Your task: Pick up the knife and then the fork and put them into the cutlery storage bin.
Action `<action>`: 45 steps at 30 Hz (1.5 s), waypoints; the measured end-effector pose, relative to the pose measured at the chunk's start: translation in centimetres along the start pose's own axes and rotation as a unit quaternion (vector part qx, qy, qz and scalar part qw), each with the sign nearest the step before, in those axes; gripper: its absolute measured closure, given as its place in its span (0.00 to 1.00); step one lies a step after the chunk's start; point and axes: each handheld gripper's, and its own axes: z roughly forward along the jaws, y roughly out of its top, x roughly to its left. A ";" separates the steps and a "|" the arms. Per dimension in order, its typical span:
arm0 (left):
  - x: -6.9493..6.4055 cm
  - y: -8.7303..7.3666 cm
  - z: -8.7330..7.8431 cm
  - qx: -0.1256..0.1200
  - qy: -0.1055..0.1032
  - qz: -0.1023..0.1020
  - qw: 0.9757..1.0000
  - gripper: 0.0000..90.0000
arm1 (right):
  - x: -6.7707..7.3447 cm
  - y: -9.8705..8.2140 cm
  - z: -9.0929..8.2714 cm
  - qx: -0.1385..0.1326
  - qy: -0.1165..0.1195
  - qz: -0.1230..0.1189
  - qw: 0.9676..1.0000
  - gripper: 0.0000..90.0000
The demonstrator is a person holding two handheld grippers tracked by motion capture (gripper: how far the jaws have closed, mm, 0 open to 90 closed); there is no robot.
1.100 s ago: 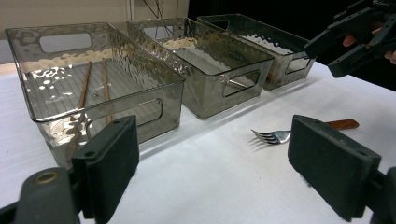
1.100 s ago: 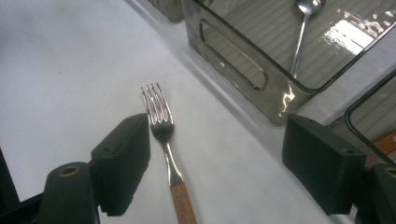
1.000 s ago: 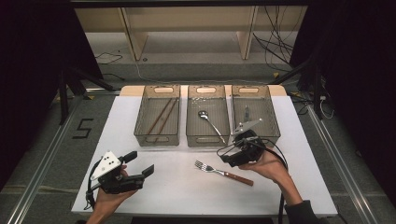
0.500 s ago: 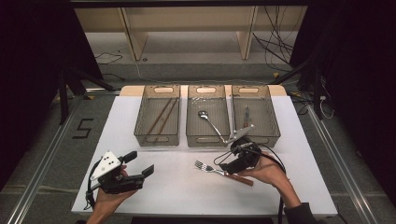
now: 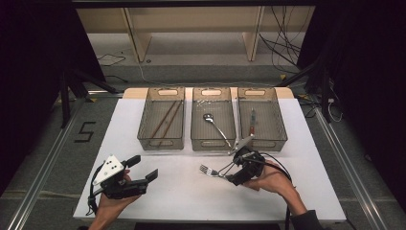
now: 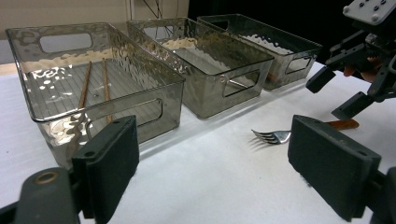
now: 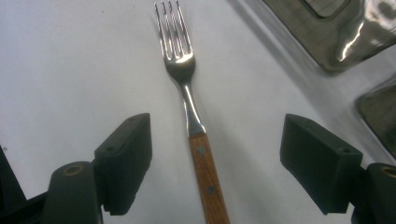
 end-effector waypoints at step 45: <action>0.0 0.0 0.0 0.003 -0.001 0.003 1.000 0.18 | 0.5 -0.5 2.7 0.103 0.000 -0.054 0.993 0.78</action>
